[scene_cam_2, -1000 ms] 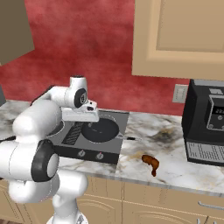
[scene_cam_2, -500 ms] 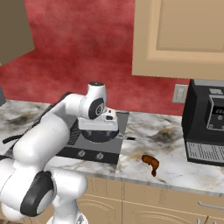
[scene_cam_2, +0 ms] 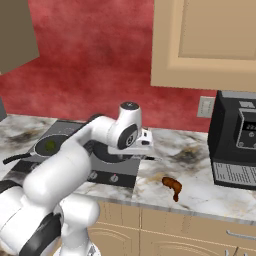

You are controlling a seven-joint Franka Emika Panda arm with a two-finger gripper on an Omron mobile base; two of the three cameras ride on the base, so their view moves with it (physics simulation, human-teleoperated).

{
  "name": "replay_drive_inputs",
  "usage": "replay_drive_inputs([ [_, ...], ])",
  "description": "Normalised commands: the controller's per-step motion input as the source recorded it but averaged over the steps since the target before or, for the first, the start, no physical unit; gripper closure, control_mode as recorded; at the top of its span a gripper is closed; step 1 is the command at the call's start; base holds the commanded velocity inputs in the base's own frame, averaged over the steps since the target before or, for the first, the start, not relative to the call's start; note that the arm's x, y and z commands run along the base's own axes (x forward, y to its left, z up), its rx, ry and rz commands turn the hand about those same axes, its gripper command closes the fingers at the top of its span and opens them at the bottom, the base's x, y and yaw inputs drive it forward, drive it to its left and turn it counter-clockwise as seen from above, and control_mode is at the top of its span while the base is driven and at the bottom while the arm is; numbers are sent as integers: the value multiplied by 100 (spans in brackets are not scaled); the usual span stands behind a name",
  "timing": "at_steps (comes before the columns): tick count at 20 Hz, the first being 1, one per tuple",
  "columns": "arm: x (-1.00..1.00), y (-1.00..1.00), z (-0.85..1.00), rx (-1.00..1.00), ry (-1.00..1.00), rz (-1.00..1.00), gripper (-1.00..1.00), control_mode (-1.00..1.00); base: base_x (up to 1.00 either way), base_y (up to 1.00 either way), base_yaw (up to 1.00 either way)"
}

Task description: Place both pans onto different burners. Then place the lime and the chicken drumstick on different pans.

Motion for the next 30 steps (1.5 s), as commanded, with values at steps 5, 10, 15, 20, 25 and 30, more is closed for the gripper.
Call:
replay_drive_inputs([
  [5, 4, -60, 0, 1, -2, 0, -100, -100, 0, 0, 0],
  [10, 1, -58, 0, 1, -2, 0, -100, -100, 0, 0, 0],
  [15, 1, -47, -1, 0, 0, 0, -100, -100, 0, 0, 0],
  [20, 0, -38, -5, 0, 0, 0, -100, -100, 0, 0, 0],
  [25, 0, -38, -15, 0, 0, 0, -100, -100, 0, 0, 0],
  [30, 0, -31, -21, 0, 0, 0, -100, -100, 0, 0, 0],
])
